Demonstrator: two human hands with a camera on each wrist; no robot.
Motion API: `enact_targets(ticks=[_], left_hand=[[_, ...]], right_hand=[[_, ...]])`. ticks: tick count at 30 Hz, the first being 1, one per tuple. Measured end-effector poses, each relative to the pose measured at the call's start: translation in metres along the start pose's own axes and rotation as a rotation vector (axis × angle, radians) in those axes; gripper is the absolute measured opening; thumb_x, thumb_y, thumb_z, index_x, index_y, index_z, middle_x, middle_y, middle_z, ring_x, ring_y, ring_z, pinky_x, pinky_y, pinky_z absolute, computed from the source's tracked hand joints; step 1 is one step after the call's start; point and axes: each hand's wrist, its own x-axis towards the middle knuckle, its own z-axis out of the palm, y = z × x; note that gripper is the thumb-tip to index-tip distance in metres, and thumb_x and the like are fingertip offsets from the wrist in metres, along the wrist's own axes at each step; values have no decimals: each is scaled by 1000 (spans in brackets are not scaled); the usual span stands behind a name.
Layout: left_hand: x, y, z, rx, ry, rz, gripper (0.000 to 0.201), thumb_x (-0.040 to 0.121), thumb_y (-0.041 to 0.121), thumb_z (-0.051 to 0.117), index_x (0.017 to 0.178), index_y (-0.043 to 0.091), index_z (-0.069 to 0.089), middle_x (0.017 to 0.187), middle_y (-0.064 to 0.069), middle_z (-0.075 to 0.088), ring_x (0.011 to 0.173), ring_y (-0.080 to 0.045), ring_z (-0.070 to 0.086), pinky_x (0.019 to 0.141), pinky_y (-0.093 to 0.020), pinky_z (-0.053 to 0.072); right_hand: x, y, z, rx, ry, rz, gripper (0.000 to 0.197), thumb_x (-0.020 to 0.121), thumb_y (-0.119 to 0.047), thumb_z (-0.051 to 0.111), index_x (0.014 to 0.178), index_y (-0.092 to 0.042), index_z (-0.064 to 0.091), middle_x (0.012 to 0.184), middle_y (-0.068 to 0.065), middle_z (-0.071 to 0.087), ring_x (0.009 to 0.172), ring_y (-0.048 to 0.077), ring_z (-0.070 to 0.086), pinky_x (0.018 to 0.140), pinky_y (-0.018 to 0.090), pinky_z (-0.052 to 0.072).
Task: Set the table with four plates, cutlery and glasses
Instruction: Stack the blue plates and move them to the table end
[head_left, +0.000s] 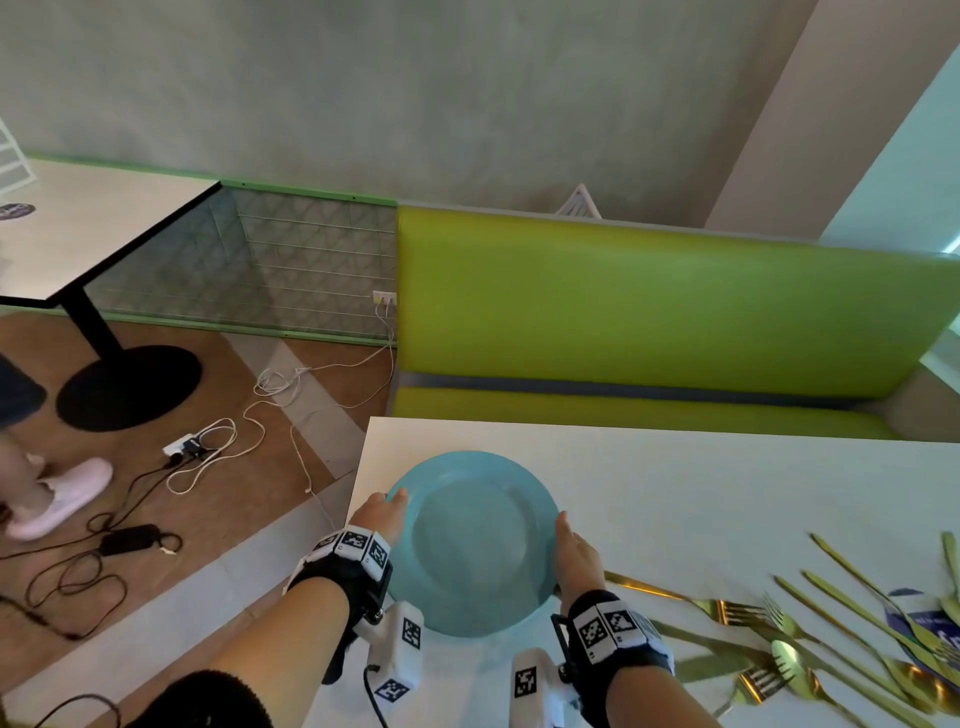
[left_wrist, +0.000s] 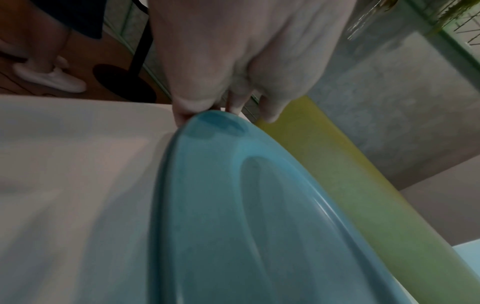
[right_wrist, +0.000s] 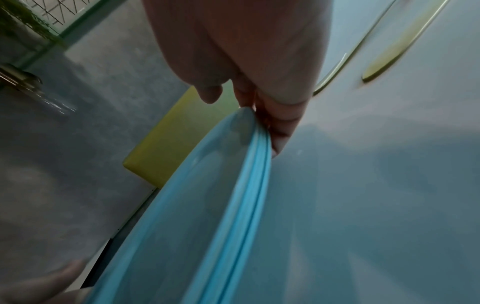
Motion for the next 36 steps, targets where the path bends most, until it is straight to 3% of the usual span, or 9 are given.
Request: enact_targets(ticks=[6,12,17,23,26,31,34,36], left_hand=[[13,0,-5,-16,-3,-17,59,98,41,34,139,-1,38,143,-20,43,131,-33,43,107,-35,35],[23,7,-6,-10,51,10,56,99,37,35,136,-3,42,141,-21,44,130,-33,43,101,-32,35],[24,12,-3,-37,82,13,52,99,33,36,137,-3,42,141,-20,45,130,-32,44,99,-32,36],[21,15,-2,-59,141,31,45,98,29,40,129,-2,48,135,-20,51,125,-33,47,98,-33,37],[18,16,-2,-97,154,28,50,97,28,44,138,0,40,143,-17,45,132,-32,42,106,-34,33],[6,27,-4,-129,215,55,59,94,27,51,143,1,32,146,-19,39,136,-33,37,109,-36,30],[-2,41,0,-85,293,97,58,91,25,54,141,1,37,143,-22,42,135,-36,35,109,-40,29],[-10,55,9,-50,326,135,55,91,24,54,138,1,39,140,-24,44,133,-39,35,110,-40,25]], right_hand=[[2,-11,8,57,-30,8,58,90,-57,40,120,-13,63,126,13,61,116,32,57,104,47,43],[10,-21,11,57,-22,-75,50,95,-47,42,118,-8,63,125,13,61,115,31,55,104,47,41],[19,-18,17,17,15,-112,59,93,-51,41,135,-10,49,138,10,51,127,29,46,111,44,34],[25,-18,19,20,20,-125,62,94,-49,42,143,-12,38,147,9,41,135,28,38,116,43,27],[25,-20,17,46,14,-108,66,94,-50,42,146,-12,31,150,8,36,138,27,36,117,44,25],[22,-24,6,79,-3,-78,74,92,-54,44,148,-11,24,153,8,31,139,27,33,117,43,23],[12,-29,-11,102,3,-78,73,89,-58,45,146,-14,29,148,7,37,136,27,37,116,43,26],[5,-29,-31,119,28,-86,72,84,-62,48,138,-15,41,127,5,51,116,23,50,106,36,35]])
